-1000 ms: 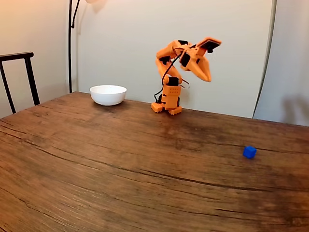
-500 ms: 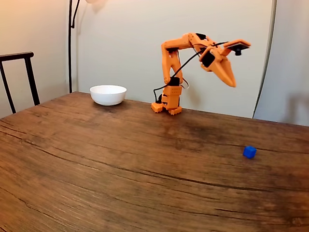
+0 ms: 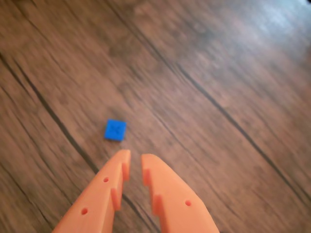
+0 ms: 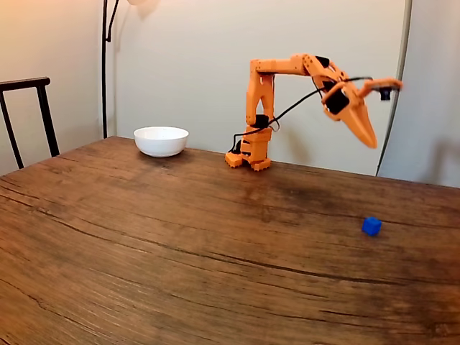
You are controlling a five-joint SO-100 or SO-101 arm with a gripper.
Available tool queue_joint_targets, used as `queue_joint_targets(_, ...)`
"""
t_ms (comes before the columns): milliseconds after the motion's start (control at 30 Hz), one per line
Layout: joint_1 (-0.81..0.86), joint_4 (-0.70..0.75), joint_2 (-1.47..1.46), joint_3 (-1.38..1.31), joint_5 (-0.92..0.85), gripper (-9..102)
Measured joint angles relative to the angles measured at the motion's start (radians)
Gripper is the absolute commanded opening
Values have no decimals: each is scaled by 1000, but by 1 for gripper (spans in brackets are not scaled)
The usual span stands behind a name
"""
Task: Grasp the cube and drop it in the bowl
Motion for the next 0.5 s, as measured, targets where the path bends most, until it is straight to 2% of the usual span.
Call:
queue_joint_targets(267,-18,-2,-64,-2,-15,27)
queue_joint_targets(500,-60,-32,-130,-3,-21,33)
